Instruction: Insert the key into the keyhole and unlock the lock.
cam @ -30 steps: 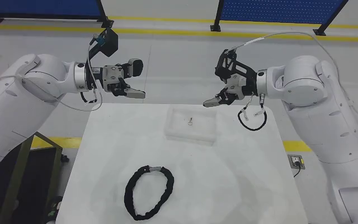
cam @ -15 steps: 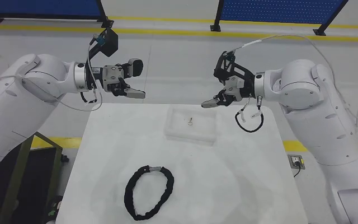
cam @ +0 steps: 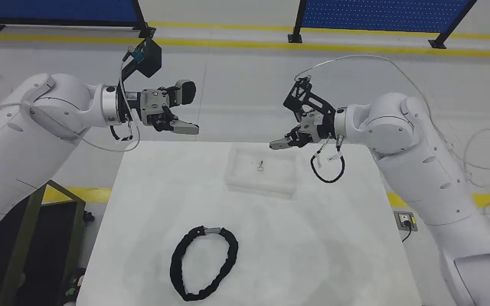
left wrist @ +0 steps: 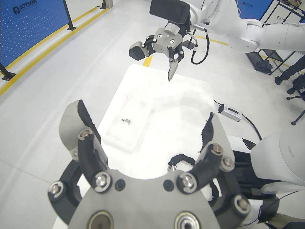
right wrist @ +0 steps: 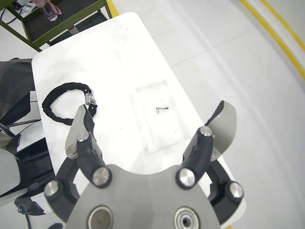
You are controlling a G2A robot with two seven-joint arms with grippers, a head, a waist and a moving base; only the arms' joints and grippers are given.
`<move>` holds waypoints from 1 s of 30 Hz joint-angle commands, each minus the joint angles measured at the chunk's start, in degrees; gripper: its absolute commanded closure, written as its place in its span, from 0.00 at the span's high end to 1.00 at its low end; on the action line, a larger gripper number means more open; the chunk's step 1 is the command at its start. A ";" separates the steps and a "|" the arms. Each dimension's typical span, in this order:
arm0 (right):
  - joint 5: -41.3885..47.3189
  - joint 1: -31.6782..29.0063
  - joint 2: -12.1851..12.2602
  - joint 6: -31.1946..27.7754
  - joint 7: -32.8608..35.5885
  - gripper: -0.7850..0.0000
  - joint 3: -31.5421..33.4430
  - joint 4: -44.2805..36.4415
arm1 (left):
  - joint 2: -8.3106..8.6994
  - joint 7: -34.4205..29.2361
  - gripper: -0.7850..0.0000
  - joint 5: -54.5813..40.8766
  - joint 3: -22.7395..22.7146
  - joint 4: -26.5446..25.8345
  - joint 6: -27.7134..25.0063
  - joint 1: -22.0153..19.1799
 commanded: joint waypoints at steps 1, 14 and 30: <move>-0.26 0.24 -0.39 1.33 -0.57 1.00 -1.15 1.23 | 0.00 0.00 1.00 0.00 0.00 0.00 0.00 0.00; 5.48 2.89 -5.36 16.23 -3.82 1.00 -10.55 14.16 | 0.00 0.00 1.00 0.00 0.00 0.00 0.00 0.00; 12.76 5.62 -11.40 19.81 -7.04 1.00 -17.39 25.52 | 0.00 0.00 1.00 0.00 0.00 0.00 0.00 0.00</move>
